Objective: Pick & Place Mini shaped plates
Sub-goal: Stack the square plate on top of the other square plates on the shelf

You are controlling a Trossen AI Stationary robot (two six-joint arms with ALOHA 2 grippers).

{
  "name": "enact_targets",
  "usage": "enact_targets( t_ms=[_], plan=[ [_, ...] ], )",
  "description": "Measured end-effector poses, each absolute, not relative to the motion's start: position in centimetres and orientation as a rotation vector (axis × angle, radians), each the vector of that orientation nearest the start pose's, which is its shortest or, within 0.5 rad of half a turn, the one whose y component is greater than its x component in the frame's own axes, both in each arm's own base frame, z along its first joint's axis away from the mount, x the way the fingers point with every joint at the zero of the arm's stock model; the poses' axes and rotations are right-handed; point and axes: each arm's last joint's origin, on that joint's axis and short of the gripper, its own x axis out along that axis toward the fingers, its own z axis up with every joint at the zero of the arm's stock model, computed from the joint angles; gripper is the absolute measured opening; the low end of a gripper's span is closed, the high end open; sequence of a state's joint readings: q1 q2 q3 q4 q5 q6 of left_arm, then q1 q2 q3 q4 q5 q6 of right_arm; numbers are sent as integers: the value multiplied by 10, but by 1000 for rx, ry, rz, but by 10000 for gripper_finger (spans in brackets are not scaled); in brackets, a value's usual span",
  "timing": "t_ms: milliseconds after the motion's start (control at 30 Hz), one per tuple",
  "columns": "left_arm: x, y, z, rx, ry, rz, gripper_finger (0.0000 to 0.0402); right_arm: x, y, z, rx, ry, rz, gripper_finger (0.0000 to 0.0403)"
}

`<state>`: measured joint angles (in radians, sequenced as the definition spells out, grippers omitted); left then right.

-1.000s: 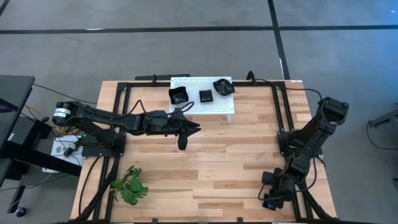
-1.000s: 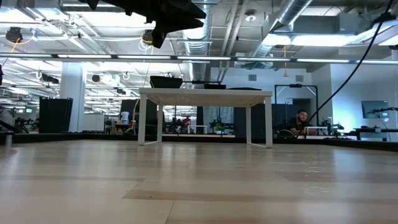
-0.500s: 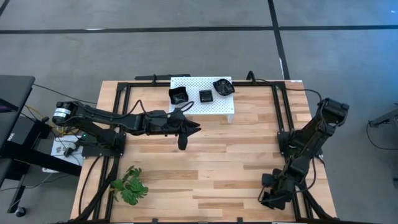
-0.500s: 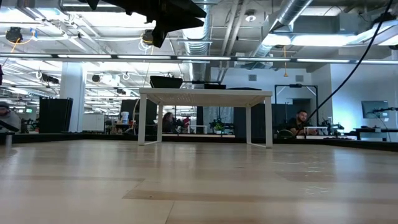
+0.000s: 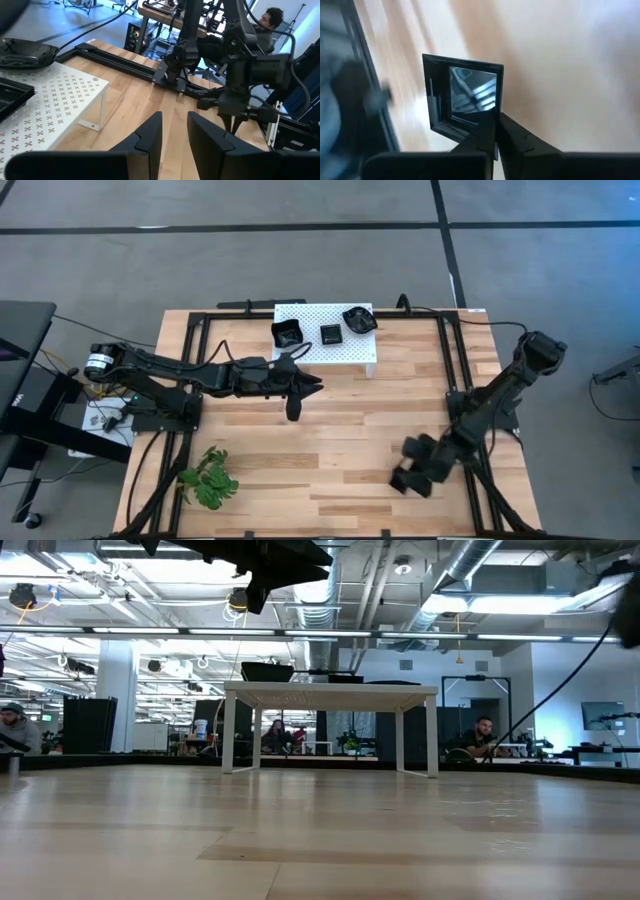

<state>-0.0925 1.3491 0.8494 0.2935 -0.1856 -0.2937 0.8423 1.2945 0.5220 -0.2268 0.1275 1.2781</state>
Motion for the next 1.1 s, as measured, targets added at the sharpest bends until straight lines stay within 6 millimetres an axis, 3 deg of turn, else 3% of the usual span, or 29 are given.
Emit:
enact_targets(
  t_ms=[300, 433, 567, 700, 933, 1100],
  plan=[
    [299, -22, 277, -262, 186, 121, 92, 193, 102, 182, 695, 703, -173, 2],
    [299, -22, 277, -255, 185, 120, 92, 211, 71, 209, 726, 509, -206, 4],
    [299, -22, 277, -256, 182, 120, 92, 223, 34, 239, 616, 335, -338, 5],
    [298, -23, 280, -243, 169, 114, 92, 231, -1, 265, 489, 252, -442, 5],
    [286, -25, 298, -133, 108, 88, 92, 244, -56, 294, 509, 161, -623, 5],
    [284, -25, 300, -112, 102, 85, 92, 266, -85, 307, 549, 272, -618, 5]
  ],
)
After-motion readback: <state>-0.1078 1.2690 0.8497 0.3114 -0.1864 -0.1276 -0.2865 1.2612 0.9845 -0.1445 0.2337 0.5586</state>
